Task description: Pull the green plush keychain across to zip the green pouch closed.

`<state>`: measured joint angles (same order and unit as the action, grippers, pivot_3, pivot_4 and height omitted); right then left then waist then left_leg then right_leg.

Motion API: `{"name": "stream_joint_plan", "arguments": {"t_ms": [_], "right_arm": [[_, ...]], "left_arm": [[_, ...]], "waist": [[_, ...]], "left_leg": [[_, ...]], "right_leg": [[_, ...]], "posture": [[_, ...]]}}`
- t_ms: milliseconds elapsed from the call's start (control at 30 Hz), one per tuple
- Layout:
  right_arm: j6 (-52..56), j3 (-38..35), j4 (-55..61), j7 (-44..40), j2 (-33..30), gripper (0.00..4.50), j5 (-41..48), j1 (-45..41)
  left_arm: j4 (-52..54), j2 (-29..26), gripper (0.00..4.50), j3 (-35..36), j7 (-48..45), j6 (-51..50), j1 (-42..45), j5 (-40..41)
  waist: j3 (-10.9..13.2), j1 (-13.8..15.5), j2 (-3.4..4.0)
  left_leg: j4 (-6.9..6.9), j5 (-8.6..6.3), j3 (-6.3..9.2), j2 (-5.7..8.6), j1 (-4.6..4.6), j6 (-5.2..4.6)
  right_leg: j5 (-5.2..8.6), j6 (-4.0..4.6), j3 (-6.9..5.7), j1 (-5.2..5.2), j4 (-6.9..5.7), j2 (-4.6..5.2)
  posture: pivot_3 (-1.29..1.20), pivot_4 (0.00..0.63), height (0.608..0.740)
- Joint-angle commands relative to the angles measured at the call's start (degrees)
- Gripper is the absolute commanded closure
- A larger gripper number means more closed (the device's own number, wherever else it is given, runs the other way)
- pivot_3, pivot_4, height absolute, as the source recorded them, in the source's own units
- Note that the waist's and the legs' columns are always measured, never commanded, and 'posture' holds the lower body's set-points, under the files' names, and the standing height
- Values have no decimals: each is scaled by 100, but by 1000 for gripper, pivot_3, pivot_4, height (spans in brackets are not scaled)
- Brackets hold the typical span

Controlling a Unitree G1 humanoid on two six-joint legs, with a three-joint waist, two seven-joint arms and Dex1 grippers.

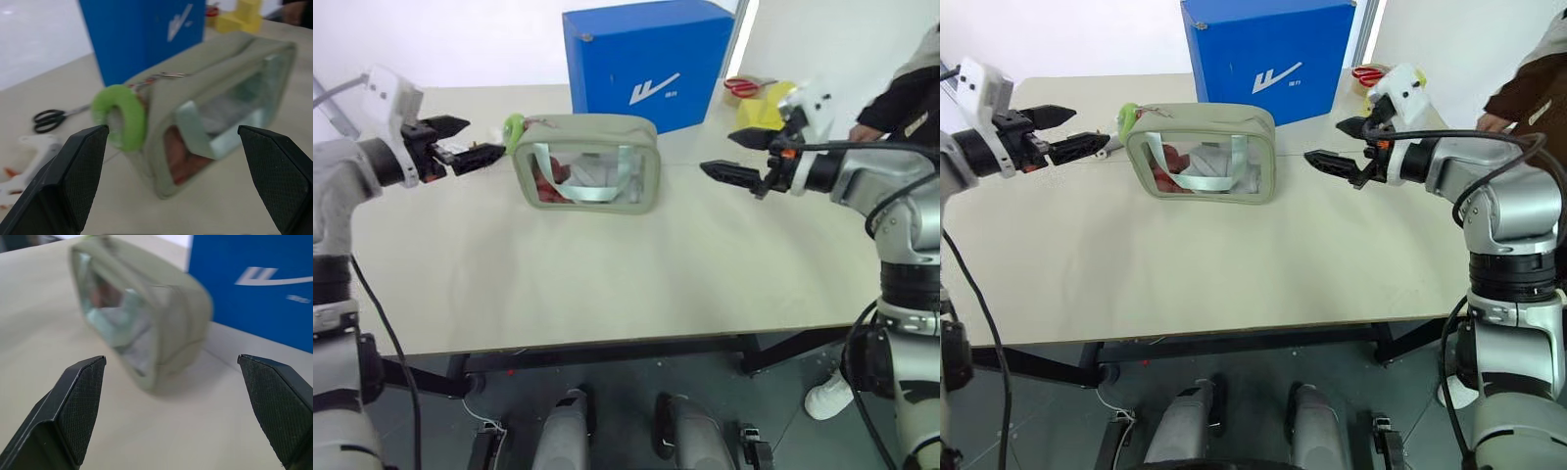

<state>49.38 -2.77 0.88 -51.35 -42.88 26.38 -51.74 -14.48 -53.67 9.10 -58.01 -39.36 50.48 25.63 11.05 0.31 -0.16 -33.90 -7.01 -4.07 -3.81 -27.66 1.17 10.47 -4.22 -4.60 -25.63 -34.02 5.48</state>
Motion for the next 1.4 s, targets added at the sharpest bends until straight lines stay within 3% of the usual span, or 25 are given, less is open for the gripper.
{"name": "stream_joint_plan", "arguments": {"t_ms": [33,200,333,733,867,1000,1167,1400], "right_arm": [[-49,-53,-20,55,67,25,53,-344],[-263,111,-156,119,185,25,-139,-523],[-473,187,-339,190,241,25,-261,-597],[-1136,617,-1104,67,808,25,-661,-1242],[-1726,881,-1937,-45,1357,25,-946,-1760],[-3003,1309,-3586,-115,1987,25,-1607,-2277],[-4149,1533,-5510,-55,2561,25,-2232,-2918],[-5096,1709,-6721,441,2943,25,-3032,-3191]], "left_arm": [[-69,-92,5,-11,-111,59,225,-44],[-93,-69,5,19,-127,191,239,-118],[17,-21,5,79,-113,219,89,-72],[396,74,5,151,30,128,-87,54],[1134,182,5,188,-17,-274,-258,432],[1330,563,5,307,453,-538,-262,586],[1735,595,5,324,601,-579,-540,628],[2004,580,5,451,842,-706,-781,791]], "waist": [[0,17,0],[0,30,-1],[0,29,-1],[-1,16,-1],[0,-11,-1],[-1,-11,-1],[0,-91,-2],[0,-137,-3]], "left_leg": [[0,0,-4,0,0,0],[-1,-1,-16,0,-6,-1],[-23,3,-18,0,-72,-3],[-36,5,-18,0,-62,-4],[-39,13,-19,0,-63,-15],[-54,14,-18,0,-49,-15],[-53,15,-17,-1,-40,-12],[-49,19,-17,-1,-35,-10]], "right_leg": [[0,-1,0,-1,0,3],[-5,7,0,-9,-2,8],[-10,6,1,-79,-26,7],[-9,2,1,-73,-51,6],[-10,-1,2,-77,-63,6],[-7,-27,4,-71,-100,6],[-1,-15,6,-68,-113,6],[-9,-31,9,-68,-117,5]], "posture": [[0,150,740],[0,150,740],[0,150,740],[0,150,740],[0,150,740],[0,150,740],[0,150,740],[0,150,740]]}}
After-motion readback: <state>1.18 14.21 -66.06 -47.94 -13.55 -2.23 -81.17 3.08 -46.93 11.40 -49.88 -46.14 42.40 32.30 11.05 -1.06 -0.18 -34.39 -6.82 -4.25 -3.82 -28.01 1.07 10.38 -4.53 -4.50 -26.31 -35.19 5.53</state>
